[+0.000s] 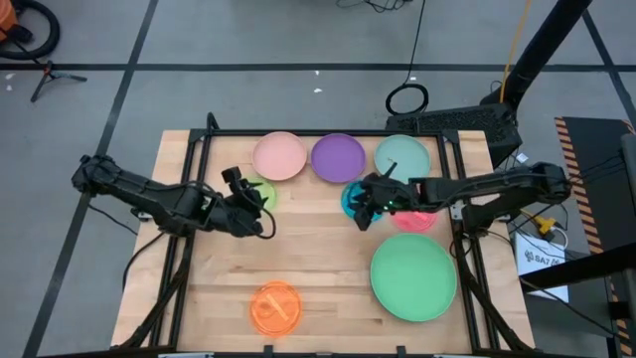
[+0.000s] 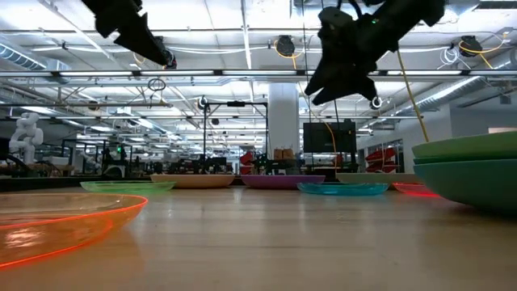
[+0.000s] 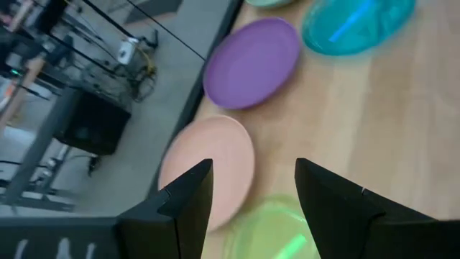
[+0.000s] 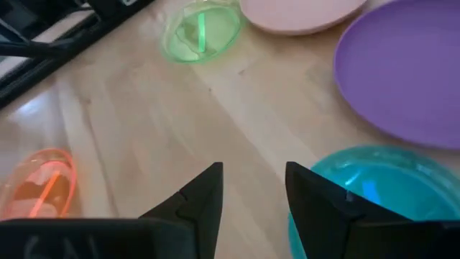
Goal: Stack plastic plates
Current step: Stack the purple plate on top of the light green plate
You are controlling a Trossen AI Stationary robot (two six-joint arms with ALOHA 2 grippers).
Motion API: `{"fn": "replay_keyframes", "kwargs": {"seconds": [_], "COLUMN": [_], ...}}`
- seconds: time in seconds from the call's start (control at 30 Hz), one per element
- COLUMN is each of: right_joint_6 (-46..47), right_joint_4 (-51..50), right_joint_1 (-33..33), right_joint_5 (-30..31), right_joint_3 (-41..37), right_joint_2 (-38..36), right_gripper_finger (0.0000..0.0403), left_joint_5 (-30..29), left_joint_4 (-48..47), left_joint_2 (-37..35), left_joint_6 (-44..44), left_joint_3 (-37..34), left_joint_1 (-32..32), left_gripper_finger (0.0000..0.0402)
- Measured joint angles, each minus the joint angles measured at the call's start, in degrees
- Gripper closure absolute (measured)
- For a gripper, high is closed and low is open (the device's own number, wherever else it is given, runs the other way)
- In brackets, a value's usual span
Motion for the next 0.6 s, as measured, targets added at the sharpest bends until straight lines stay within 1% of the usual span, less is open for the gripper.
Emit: {"fn": "replay_keyframes", "kwargs": {"seconds": [0.1,0.4,0.5,0.6], "right_joint_6": [-2.7,-9.9,-12.5,-16.5], "right_joint_4": [-1.5,-18.5,-22.7,-24.7], "right_joint_1": [-1.3,-5.7,-7.3,-8.6], "right_joint_5": [0.0,0.3,0.2,0.1], "right_joint_3": [4.4,22.5,27.8,31.3], "right_joint_2": [3.2,16.5,21.0,24.7], "right_gripper_finger": [0.0260,0.0260,0.0260,0.0260], "left_joint_5": [-0.1,-1.1,-1.2,-1.8], "left_joint_4": [1.1,0.7,-1.6,-4.4], "left_joint_2": [0.0,0.0,-0.2,-1.3], "left_joint_6": [3.6,8.5,8.8,6.9], "left_joint_3": [0.0,0.0,0.0,0.0], "left_joint_1": [1.6,4.6,5.1,5.1], "left_gripper_finger": [0.0199,0.0199,0.0199,0.0199]}}
